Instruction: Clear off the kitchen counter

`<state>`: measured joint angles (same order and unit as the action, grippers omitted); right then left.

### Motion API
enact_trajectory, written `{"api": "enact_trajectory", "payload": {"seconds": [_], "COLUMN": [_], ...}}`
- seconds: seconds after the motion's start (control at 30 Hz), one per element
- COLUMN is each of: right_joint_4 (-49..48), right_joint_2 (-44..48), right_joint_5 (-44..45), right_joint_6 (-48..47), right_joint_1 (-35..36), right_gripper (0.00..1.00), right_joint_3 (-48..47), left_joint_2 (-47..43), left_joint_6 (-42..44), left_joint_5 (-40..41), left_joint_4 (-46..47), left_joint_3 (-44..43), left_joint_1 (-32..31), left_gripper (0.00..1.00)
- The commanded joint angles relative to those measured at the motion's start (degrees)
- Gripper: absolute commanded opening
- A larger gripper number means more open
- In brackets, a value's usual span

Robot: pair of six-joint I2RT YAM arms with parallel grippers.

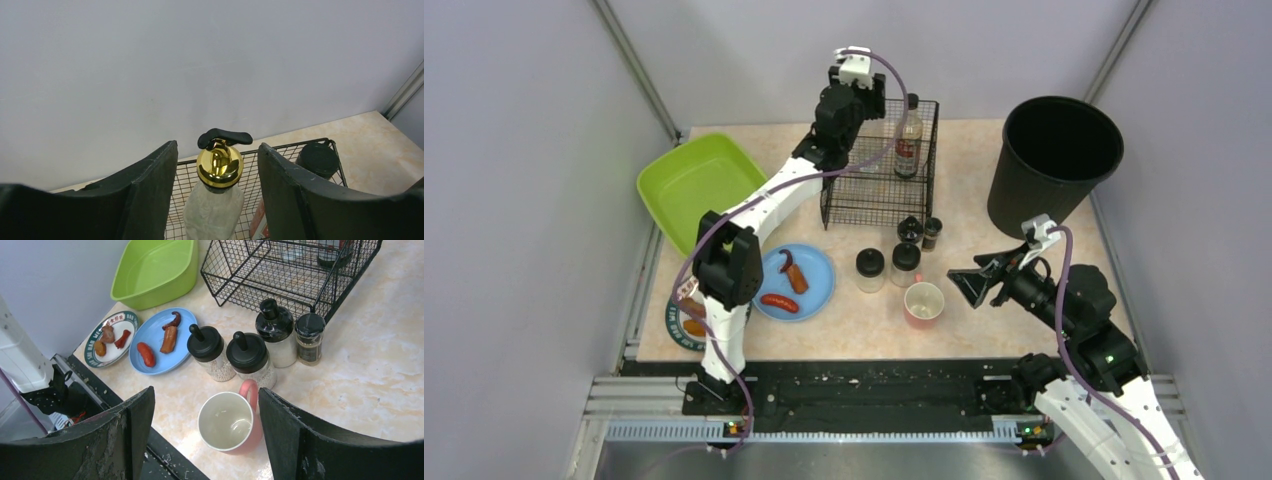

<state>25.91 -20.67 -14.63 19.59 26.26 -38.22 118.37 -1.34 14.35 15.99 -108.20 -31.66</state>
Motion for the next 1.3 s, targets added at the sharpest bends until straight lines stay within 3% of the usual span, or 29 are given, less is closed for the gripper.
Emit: {"api": "enact_trajectory", "payload": {"seconds": [0.0, 0.3, 0.37, 0.4, 0.67, 0.93, 1.27], "right_joint_4": [-1.3, -1.5, -1.4, -1.2, -1.4, -2.9, -2.8], "right_joint_2": [-0.5, -0.8, -0.9, -1.1, -1.1, -1.1, -0.8], "right_joint_5": [0.5, 1.7, 1.4, 1.4, 2.3, 1.6, 0.9], "right_joint_6": [0.3, 1.2, 1.6, 1.8, 4.6, 7.0, 7.7], "right_joint_1": [0.9, 0.8, 0.8, 0.8, 0.9, 0.8, 0.8], "right_gripper": [0.75, 0.75, 0.75, 0.76, 0.76, 0.76, 0.76], "right_joint_3": [-0.8, 1.2, 1.3, 1.2, 2.7, 5.2, 6.2], "left_joint_2": [-9.7, -19.9, -22.4, -23.8, -35.7, -39.6, -36.3], "left_joint_6": [0.1, -3.2, -4.0, -4.5, -11.2, -15.6, -22.1], "left_joint_5": [-0.8, -1.8, -1.1, -0.6, 5.0, 7.7, -1.7], "left_joint_4": [4.3, 1.5, 0.2, -0.5, -6.9, -13.7, -17.3], "left_joint_3": [4.1, 14.6, 17.3, 18.9, 33.5, 40.5, 45.4], "left_joint_1": [-0.2, -0.2, -0.2, -0.2, -0.2, 0.0, 4.6], "left_gripper": [0.66, 0.76, 0.95, 0.99, 0.99, 0.97, 0.88]}}
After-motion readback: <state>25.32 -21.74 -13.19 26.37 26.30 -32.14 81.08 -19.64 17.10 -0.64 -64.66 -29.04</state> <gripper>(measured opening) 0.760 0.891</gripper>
